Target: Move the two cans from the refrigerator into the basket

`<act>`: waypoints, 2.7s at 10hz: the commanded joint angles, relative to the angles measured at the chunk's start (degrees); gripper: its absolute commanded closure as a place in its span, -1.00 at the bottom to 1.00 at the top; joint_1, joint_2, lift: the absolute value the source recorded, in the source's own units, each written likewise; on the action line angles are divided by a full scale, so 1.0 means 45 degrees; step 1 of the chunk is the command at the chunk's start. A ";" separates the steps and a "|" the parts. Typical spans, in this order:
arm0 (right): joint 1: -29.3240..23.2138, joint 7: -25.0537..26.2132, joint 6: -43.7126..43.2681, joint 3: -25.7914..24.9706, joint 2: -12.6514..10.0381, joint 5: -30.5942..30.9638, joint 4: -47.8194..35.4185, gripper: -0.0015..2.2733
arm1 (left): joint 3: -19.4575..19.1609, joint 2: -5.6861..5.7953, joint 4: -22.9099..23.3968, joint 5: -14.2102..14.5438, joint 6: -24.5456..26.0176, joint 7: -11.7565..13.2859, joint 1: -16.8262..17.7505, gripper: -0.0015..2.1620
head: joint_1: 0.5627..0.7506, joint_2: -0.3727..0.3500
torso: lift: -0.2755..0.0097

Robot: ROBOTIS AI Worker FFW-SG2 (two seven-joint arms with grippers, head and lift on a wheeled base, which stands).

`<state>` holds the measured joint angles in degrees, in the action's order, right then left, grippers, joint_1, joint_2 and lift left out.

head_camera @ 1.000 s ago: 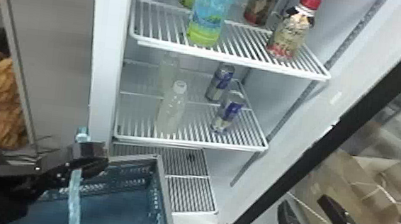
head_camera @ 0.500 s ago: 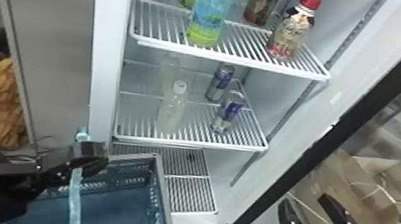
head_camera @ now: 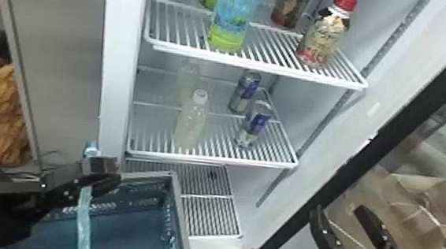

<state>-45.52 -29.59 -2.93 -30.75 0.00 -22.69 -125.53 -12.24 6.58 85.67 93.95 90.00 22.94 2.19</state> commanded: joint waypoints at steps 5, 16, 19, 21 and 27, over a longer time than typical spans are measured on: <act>0.1835 0.0228 -0.0475 0.0411 -0.0011 0.0699 0.1475 -0.90 | 0.0054 -0.0017 -0.0022 0.0044 0.0007 0.0000 0.0076 0.11 | 0.41 -0.94 | -0.60; 0.5210 0.0912 0.0525 0.1909 0.0273 0.1817 0.3787 -0.91 | 0.0003 0.0002 0.0010 0.0146 0.0007 0.0000 0.0014 0.11 | 0.41 -0.94 | -0.60; 0.6303 0.1049 0.0618 0.2569 0.0566 0.1944 0.4756 -0.91 | 0.0003 0.0002 0.0010 0.0171 0.0007 0.0000 -0.0018 0.11 | 0.41 -0.94 | -0.60; 0.6897 0.1264 0.0650 0.2924 0.0664 0.2045 0.5287 -0.91 | 0.0003 0.0002 0.0010 0.0197 0.0007 0.0000 -0.0018 0.11 | 0.41 -0.94 | -0.60; 0.8678 0.1596 0.0712 0.3635 0.1016 0.2451 0.7162 -0.91 | 0.0003 0.0022 0.0010 0.0222 0.0007 0.0000 -0.0049 0.11 | 0.41 -0.88 | -0.60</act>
<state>-7.14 -22.36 0.17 -14.69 4.46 -11.85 -94.12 -12.23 6.67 85.65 94.95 90.00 22.94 1.94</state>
